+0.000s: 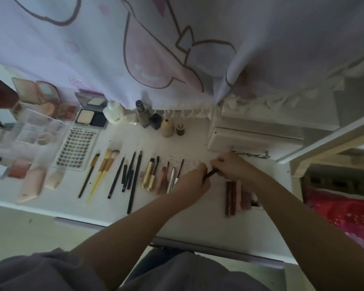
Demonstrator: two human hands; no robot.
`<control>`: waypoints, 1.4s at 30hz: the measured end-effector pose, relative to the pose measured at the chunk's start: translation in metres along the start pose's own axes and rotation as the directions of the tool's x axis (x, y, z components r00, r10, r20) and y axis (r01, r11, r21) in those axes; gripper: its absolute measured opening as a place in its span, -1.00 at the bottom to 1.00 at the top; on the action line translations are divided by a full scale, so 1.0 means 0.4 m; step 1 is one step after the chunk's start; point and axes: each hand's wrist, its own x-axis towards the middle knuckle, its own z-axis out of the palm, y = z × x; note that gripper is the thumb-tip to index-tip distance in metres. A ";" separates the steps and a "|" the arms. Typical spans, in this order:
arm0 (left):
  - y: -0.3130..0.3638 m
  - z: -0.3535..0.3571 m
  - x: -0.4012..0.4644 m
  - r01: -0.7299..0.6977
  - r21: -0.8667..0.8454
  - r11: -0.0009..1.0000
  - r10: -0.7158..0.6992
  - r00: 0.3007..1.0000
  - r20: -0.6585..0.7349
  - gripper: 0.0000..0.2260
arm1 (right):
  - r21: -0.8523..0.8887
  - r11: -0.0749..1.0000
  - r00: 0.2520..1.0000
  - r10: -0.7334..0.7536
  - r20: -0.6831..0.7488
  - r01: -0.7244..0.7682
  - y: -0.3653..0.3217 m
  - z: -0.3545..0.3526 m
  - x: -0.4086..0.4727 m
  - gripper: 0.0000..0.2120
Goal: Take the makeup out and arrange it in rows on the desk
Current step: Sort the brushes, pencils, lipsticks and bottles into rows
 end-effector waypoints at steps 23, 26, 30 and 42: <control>-0.092 -0.102 -0.167 -0.385 0.364 0.848 0.336 0.922 0.191 -0.78 | -0.256 0.924 0.951 -0.240 0.193 0.285 -0.009 0.125 -0.233 -0.78; -0.075 -0.098 -0.152 -0.332 0.350 0.876 0.265 0.937 0.227 -0.76 | -0.228 0.933 0.948 -0.231 0.218 0.279 -0.009 0.100 -0.235 -0.78; -0.060 -0.084 -0.114 -0.228 0.290 0.929 0.152 0.953 0.262 -0.83 | -0.218 0.952 0.954 -0.157 0.254 0.215 0.012 0.026 -0.218 -0.85; -0.104 -0.022 0.048 0.281 0.245 0.928 -0.278 0.959 -0.047 -0.63 | -0.212 0.976 0.999 0.053 0.014 -0.048 0.073 0.117 -0.069 -0.77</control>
